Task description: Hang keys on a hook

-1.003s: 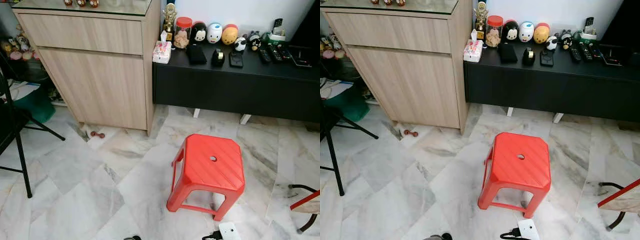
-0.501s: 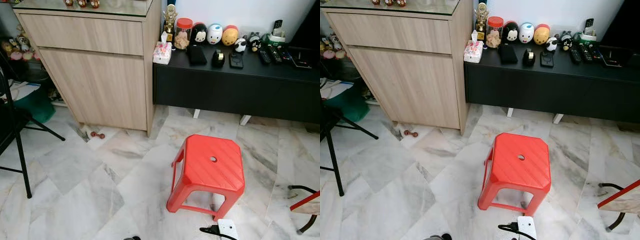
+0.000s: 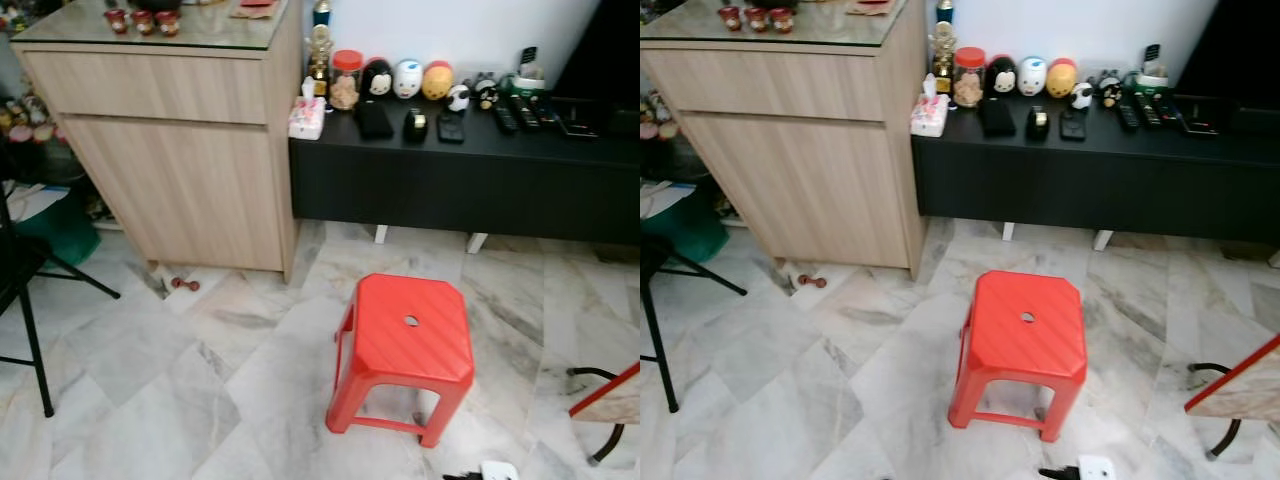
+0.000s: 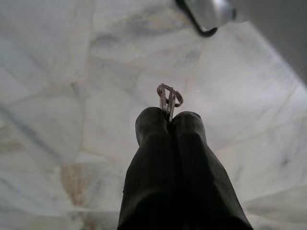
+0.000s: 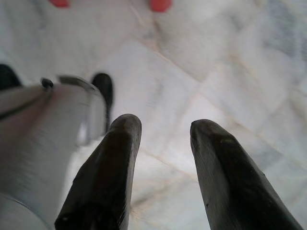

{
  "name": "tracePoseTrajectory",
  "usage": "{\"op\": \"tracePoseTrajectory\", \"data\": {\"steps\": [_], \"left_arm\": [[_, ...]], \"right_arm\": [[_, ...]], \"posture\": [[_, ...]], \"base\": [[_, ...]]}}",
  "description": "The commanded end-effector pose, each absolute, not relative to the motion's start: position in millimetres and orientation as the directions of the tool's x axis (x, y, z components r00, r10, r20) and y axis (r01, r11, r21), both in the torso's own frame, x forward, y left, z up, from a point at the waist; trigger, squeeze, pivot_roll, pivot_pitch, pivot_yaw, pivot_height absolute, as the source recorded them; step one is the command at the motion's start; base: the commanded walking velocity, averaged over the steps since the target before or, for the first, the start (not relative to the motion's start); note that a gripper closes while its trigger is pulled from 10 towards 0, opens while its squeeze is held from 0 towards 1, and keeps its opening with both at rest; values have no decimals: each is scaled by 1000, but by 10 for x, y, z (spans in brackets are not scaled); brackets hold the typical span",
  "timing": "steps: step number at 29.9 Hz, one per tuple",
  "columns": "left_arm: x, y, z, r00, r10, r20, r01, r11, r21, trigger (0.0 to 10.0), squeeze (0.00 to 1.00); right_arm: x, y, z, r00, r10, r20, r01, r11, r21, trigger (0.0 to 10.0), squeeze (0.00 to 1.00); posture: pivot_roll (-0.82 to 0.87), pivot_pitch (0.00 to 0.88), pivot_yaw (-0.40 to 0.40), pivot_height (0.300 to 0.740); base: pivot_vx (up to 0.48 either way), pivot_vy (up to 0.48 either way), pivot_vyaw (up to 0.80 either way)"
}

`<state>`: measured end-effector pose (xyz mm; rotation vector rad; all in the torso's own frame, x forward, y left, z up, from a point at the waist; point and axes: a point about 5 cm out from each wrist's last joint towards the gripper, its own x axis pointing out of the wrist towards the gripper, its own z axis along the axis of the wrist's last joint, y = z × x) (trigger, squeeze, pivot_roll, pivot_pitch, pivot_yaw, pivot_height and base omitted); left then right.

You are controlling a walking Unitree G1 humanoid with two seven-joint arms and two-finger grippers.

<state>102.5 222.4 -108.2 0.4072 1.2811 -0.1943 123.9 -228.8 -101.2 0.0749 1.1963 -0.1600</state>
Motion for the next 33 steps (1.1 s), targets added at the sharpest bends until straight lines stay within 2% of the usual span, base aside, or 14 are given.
{"op": "tracePoseTrajectory", "data": {"steps": [1,14,21,33], "left_arm": [[915,2235,-1107,248,82,-965,373,911,174,10000,0],[965,2168,-1109,259,60,-964,390,907,161,10000,0],[984,2159,-1106,263,58,-963,395,904,162,10000,0],[1009,2142,-1102,270,47,-962,396,905,155,10000,0]], "right_arm": [[1237,-2242,-1022,359,-72,-931,176,984,-9,10000,0],[1299,-2016,-1048,367,-50,-929,201,979,26,10000,0],[1311,-2003,-1046,368,-49,-928,194,981,25,10000,0],[1379,-2025,-1020,383,-52,-922,190,982,24,10000,0]], "posture": [[139,80,-48,740],[141,60,-49,740],[142,58,-49,740],[144,103,-56,740]], "base": [[0,-364,0],[0,-363,0],[0,-364,0],[0,-364,0]]}}
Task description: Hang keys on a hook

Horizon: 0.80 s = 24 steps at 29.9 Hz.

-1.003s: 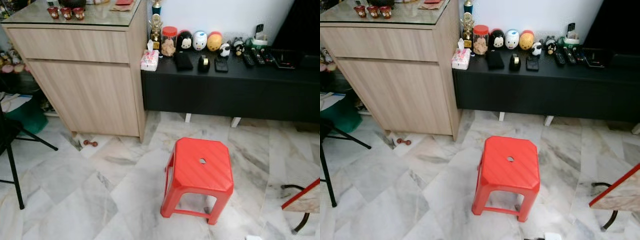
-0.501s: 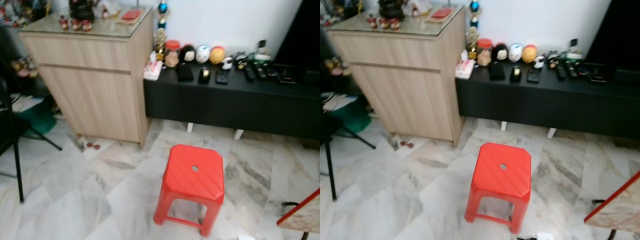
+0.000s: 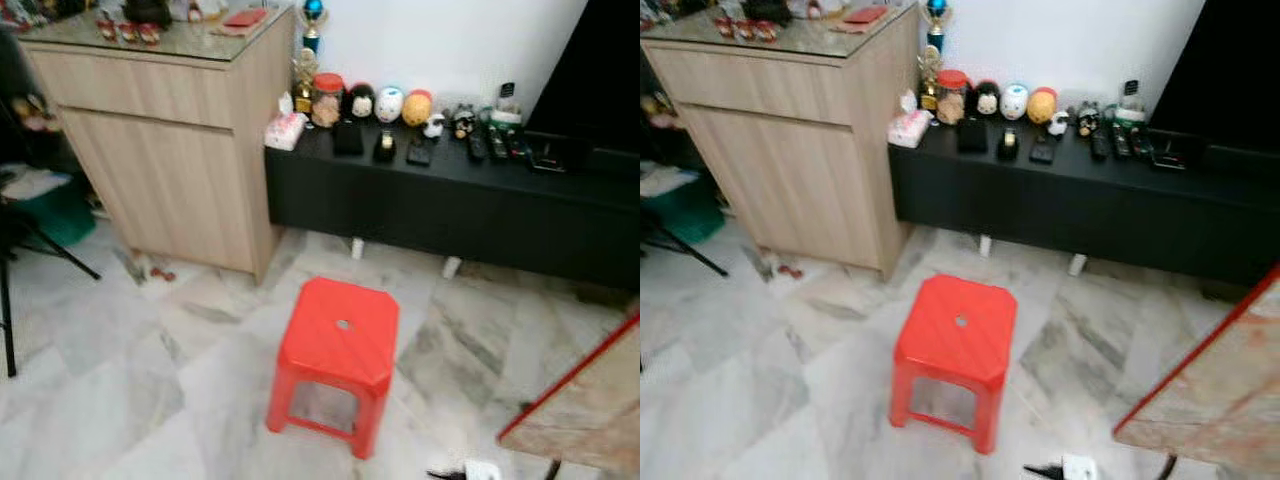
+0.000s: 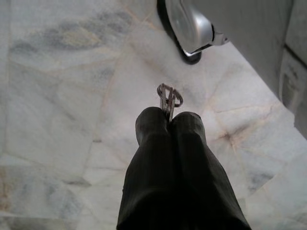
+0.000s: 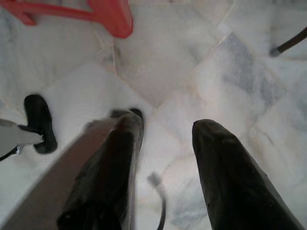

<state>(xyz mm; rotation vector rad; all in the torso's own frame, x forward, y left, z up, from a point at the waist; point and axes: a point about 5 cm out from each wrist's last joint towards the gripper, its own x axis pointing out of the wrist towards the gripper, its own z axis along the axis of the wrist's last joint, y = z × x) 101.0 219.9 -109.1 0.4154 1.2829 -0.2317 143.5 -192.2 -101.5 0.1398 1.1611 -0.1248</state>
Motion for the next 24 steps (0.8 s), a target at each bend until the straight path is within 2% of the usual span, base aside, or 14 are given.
{"op": "tracePoseTrajectory", "data": {"steps": [1,21,24], "left_arm": [[1010,2138,-1103,270,45,-962,397,905,154,10000,0],[1047,1927,-1130,273,22,-962,410,902,137,10000,0],[1048,1924,-1130,273,23,-962,411,901,138,10000,0]], "right_arm": [[1384,-2027,-1018,384,-53,-922,196,980,25,10000,0],[1443,-1989,-1005,384,-53,-922,246,968,47,10000,0],[1442,-1984,-1006,381,-50,-923,258,965,54,10000,0]], "posture": [[143,105,-55,740],[126,120,-57,740],[126,119,-57,740]], "base": [[0,-364,0],[0,-365,0],[0,-364,-635]]}}
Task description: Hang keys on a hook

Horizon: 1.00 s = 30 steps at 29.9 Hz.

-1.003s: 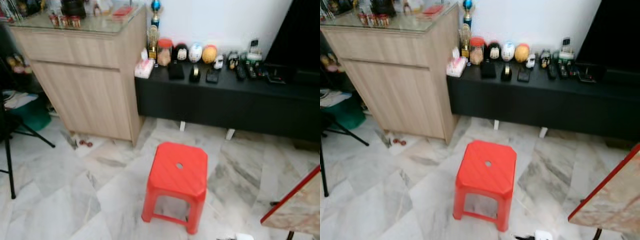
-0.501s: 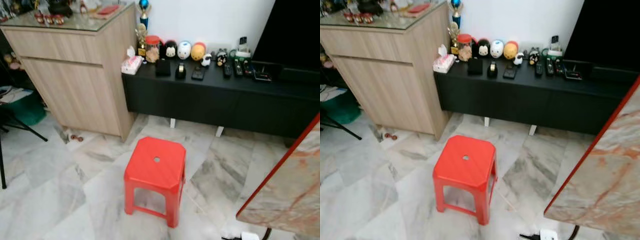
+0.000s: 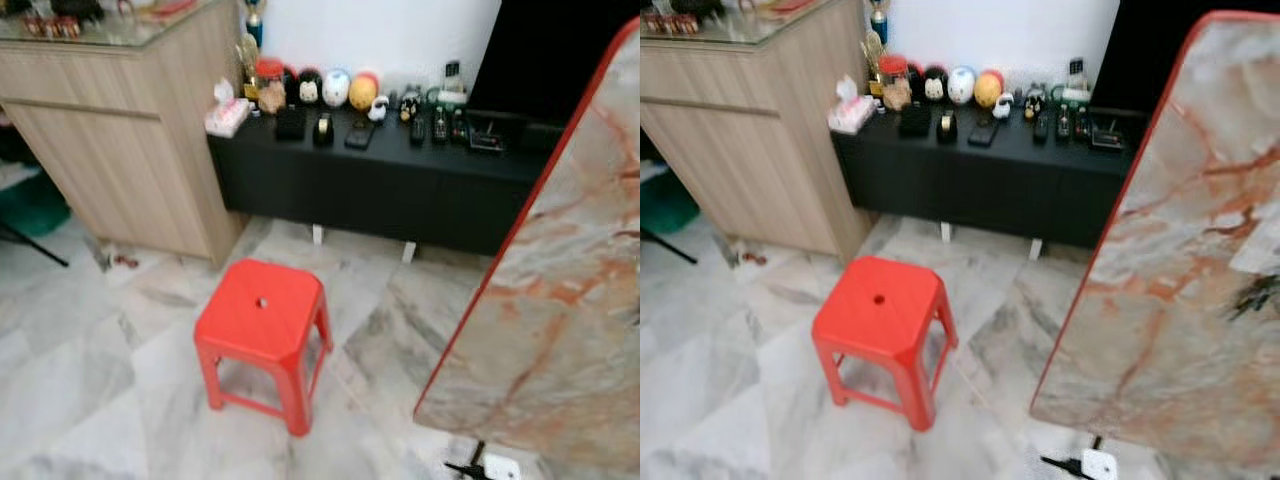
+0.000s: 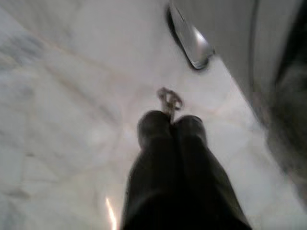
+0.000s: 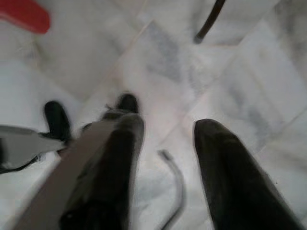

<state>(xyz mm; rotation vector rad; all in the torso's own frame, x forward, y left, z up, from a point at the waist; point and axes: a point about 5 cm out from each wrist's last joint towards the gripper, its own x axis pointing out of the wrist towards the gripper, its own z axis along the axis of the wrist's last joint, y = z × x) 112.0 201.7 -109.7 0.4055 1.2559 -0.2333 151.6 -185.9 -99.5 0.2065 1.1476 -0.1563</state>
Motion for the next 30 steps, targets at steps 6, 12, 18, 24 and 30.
{"op": "tracePoseTrajectory", "data": {"steps": [6,12,18,24,30], "left_arm": [[1040,1947,-1129,272,27,-962,411,901,142,10000,0],[979,2069,-1124,264,41,-964,404,902,149,10000,0],[935,2208,-1107,258,59,-964,397,904,162,10000,0],[977,2156,-1108,265,52,-963,400,903,159,10000,0],[1045,2031,-1114,276,37,-960,401,904,150,10000,0]], "right_arm": [[1442,-1985,-1006,380,-45,-924,243,969,53,10000,0],[1447,-1973,-1005,387,-42,-921,251,966,61,10000,0],[1465,-1939,-1004,394,-35,-918,257,964,73,10000,0],[1472,-1911,-1005,391,-34,-920,248,966,70,10000,0],[1475,-1893,-1006,393,-33,-919,249,966,72,10000,0]], "posture": [[127,116,-55,740],[130,108,-53,740],[131,100,-49,740],[132,91,-46,740],[132,81,-47,740]], "base": [[0,-366,-336],[0,-368,0],[0,-373,0],[0,-375,0],[0,-375,0]]}}
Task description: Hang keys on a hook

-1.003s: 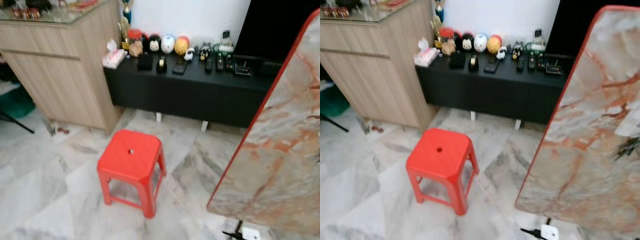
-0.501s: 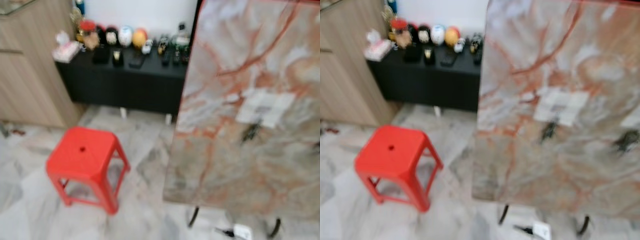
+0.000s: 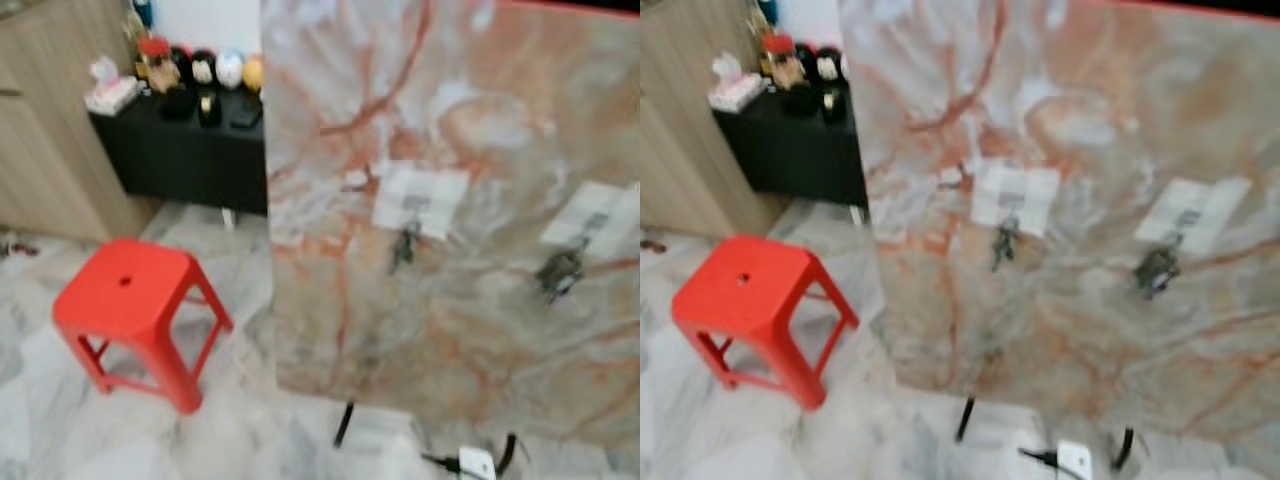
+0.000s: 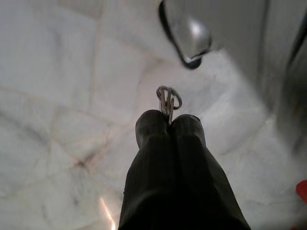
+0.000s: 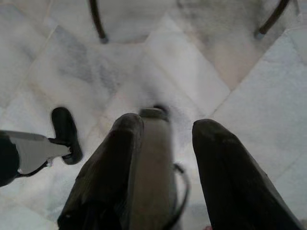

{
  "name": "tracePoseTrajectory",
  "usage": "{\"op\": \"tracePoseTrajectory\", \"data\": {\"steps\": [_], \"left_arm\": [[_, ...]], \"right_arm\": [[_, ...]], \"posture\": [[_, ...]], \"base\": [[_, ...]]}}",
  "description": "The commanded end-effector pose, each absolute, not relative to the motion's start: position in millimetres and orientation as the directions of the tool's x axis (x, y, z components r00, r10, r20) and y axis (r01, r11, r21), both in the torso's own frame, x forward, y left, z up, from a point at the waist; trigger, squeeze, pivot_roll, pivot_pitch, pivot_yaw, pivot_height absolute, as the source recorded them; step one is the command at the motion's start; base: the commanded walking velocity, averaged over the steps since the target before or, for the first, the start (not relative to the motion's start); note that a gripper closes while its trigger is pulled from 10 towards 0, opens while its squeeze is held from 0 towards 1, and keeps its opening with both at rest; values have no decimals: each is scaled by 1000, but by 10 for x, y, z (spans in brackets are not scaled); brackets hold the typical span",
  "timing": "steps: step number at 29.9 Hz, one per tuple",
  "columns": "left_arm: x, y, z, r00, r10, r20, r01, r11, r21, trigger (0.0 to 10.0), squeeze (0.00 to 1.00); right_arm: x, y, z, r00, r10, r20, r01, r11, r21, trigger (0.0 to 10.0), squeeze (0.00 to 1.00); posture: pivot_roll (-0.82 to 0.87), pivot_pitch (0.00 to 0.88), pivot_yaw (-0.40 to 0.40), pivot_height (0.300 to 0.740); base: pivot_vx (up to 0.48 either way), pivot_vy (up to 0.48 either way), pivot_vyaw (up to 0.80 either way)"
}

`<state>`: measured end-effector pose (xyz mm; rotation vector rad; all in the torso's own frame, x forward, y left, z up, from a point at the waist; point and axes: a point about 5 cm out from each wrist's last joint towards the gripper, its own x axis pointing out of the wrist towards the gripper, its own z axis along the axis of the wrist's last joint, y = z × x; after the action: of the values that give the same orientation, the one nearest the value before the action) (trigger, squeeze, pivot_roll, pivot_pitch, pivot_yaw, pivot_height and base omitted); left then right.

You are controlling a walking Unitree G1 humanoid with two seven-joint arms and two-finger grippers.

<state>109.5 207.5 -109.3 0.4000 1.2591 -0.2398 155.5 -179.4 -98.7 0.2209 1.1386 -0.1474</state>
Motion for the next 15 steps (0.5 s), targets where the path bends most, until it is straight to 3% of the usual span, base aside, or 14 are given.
{"op": "tracePoseTrajectory", "data": {"steps": [1,15], "left_arm": [[1050,2016,-1115,278,35,-960,402,903,149,10000,0],[1002,2081,-1117,266,46,-963,415,896,157,10000,0]], "right_arm": [[1475,-1891,-1007,393,-34,-919,249,966,71,10000,0],[1447,-1997,-1002,396,-63,-916,252,967,43,10000,0]], "posture": [[132,78,-46,740],[122,92,-38,740]], "base": [[0,-375,0],[0,-381,0]]}}
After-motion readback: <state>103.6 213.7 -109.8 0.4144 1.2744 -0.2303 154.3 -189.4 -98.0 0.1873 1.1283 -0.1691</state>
